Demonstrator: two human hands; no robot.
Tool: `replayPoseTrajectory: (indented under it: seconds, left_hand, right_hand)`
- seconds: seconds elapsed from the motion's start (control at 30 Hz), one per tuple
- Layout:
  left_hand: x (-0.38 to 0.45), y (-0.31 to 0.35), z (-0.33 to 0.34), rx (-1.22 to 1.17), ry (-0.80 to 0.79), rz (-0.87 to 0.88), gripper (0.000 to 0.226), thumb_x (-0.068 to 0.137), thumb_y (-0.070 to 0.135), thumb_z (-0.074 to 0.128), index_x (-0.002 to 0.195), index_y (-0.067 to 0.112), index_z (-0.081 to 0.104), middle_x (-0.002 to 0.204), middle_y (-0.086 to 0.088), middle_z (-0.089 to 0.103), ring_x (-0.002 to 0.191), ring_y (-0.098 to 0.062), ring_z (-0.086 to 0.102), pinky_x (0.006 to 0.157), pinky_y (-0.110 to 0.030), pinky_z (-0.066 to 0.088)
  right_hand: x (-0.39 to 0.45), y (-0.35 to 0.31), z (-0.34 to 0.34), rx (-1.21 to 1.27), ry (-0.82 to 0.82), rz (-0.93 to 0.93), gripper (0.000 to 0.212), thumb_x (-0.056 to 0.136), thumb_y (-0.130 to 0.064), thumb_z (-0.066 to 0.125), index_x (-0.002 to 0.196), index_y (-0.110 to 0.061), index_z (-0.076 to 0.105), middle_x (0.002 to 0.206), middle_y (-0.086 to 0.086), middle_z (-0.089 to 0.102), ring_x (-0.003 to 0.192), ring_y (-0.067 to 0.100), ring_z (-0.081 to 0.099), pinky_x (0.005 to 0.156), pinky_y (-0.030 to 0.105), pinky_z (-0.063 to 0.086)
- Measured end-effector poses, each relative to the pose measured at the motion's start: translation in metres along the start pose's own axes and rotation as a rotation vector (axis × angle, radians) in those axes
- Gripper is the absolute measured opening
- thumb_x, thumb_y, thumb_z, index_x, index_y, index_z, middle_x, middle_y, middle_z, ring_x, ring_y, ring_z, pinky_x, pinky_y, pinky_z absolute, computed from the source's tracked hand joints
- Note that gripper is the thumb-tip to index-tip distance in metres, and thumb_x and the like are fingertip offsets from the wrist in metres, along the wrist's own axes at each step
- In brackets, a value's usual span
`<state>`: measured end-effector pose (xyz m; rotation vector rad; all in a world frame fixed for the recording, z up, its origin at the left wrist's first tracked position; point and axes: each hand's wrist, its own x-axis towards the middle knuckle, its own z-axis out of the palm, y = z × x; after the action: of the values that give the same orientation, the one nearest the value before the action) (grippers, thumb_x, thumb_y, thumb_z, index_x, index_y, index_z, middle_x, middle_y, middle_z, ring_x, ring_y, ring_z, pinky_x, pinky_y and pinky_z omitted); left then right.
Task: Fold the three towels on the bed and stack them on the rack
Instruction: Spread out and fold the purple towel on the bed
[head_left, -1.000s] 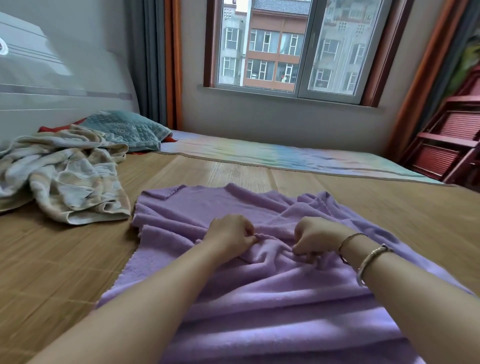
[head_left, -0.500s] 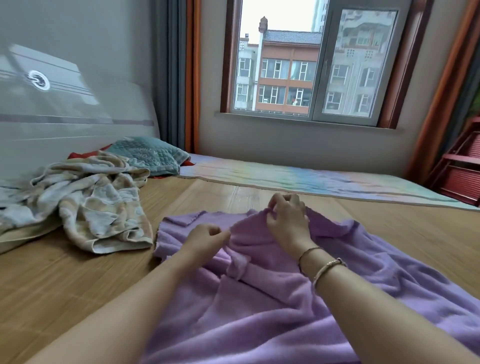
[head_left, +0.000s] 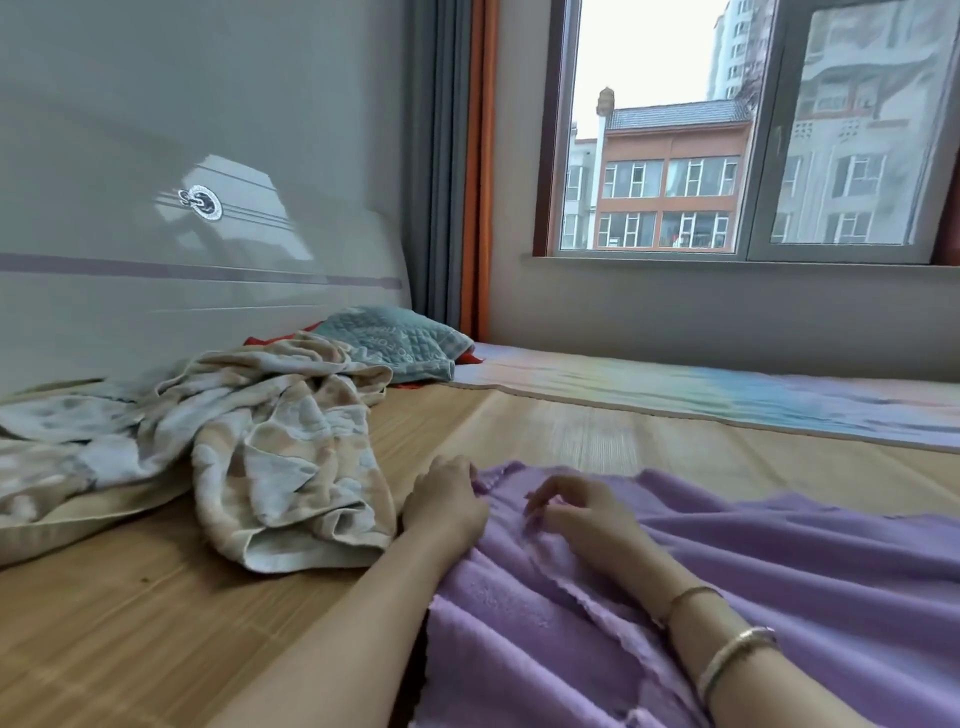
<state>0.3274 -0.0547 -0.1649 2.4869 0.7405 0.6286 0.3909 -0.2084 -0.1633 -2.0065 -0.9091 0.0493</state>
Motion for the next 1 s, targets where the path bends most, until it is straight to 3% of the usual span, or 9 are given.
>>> replayPoseTrajectory:
  seconds: [0.13,0.23,0.37,0.47,0.53,0.6,0.7,0.77,1.0]
  left_hand:
    - [-0.002,-0.003,-0.001,-0.152,0.153,-0.024,0.023,0.081,0.010,0.054,0.087,0.019,0.074,0.096,-0.002,0.071,0.095,-0.022,0.064,0.084,-0.031,0.051]
    - [-0.010,0.001,-0.007,-0.137,0.253,-0.042,0.022,0.079,0.017,0.058,0.088,0.027,0.075,0.094,0.002,0.073,0.102,-0.024,0.061,0.091,-0.038,0.048]
    - [-0.014,0.017,-0.014,-0.314,0.290,0.072,0.010,0.079,0.025,0.069,0.086,0.022,0.075,0.085,0.004,0.074,0.089,-0.017,0.065,0.085,-0.032,0.051]
    - [-0.017,0.029,-0.014,-0.494,0.228,0.108,0.010,0.078,0.023,0.075,0.086,0.017,0.075,0.081,0.005,0.073,0.077,-0.009,0.066,0.075,-0.020,0.051]
    - [-0.017,0.032,-0.009,-0.658,0.118,0.090,0.004,0.077,0.019,0.077,0.079,0.018,0.074,0.078,0.002,0.074,0.076,-0.012,0.069,0.078,-0.028,0.057]
    - [-0.017,0.032,-0.007,-0.782,0.060,0.053,0.008,0.077,0.016,0.078,0.073,0.020,0.073,0.075,-0.001,0.074,0.075,-0.016,0.069,0.079,-0.035,0.058]
    - [-0.019,0.034,-0.009,-0.930,-0.013,-0.001,0.008,0.080,0.007,0.075,0.078,0.015,0.072,0.074,-0.004,0.071,0.071,-0.016,0.065,0.067,-0.024,0.056]
    - [-0.024,0.036,-0.014,-1.027,-0.105,-0.012,0.006,0.082,0.005,0.072,0.082,0.011,0.073,0.079,-0.008,0.071,0.071,-0.016,0.066,0.066,-0.024,0.056]
    - [-0.033,0.048,-0.025,-1.097,-0.212,0.057,0.009,0.087,0.013,0.068,0.093,0.010,0.074,0.090,-0.012,0.073,0.081,-0.017,0.067,0.064,-0.023,0.054]
  right_hand:
    - [0.002,-0.005,-0.011,-0.028,0.106,0.001,0.044,0.080,0.006,0.048,0.114,-0.022,0.045,0.089,0.000,0.059,0.083,0.024,0.060,0.071,0.027,0.043]
    - [0.003,0.001,-0.014,-0.247,0.132,0.042,0.047,0.088,-0.010,0.048,0.129,-0.018,0.027,0.088,0.007,0.062,0.081,0.028,0.061,0.073,0.033,0.047]
    - [-0.003,-0.001,-0.012,-0.518,0.037,0.044,0.024,0.082,-0.040,0.058,0.100,-0.024,0.056,0.101,0.004,0.066,0.103,0.027,0.059,0.087,0.036,0.046]
    - [0.001,-0.004,-0.016,-0.395,0.005,0.018,0.016,0.071,-0.032,0.060,0.075,-0.019,0.051,0.083,0.000,0.061,0.090,0.025,0.059,0.076,0.034,0.046]
    - [0.003,-0.007,-0.023,-0.200,0.005,0.015,0.011,0.068,-0.024,0.060,0.068,-0.020,0.050,0.069,-0.004,0.057,0.071,0.015,0.056,0.064,0.027,0.045]
    - [0.003,-0.010,-0.030,-0.052,-0.031,0.012,0.006,0.068,-0.019,0.063,0.065,-0.017,0.057,0.061,-0.007,0.057,0.061,0.007,0.051,0.057,0.021,0.041]
    - [0.003,-0.006,-0.039,0.041,-0.112,0.013,0.038,0.053,-0.038,0.063,0.076,-0.009,0.069,0.065,-0.004,0.062,0.065,0.008,0.055,0.064,0.030,0.044]
    - [0.000,-0.008,-0.041,0.095,-0.110,0.006,0.030,0.058,-0.036,0.070,0.073,-0.010,0.070,0.062,-0.011,0.059,0.062,0.001,0.052,0.063,0.022,0.042]
    - [0.004,-0.015,-0.043,0.118,0.169,-0.064,0.031,0.070,-0.021,0.081,0.062,-0.015,0.051,0.046,-0.014,0.047,0.043,-0.006,0.043,0.045,0.008,0.034]
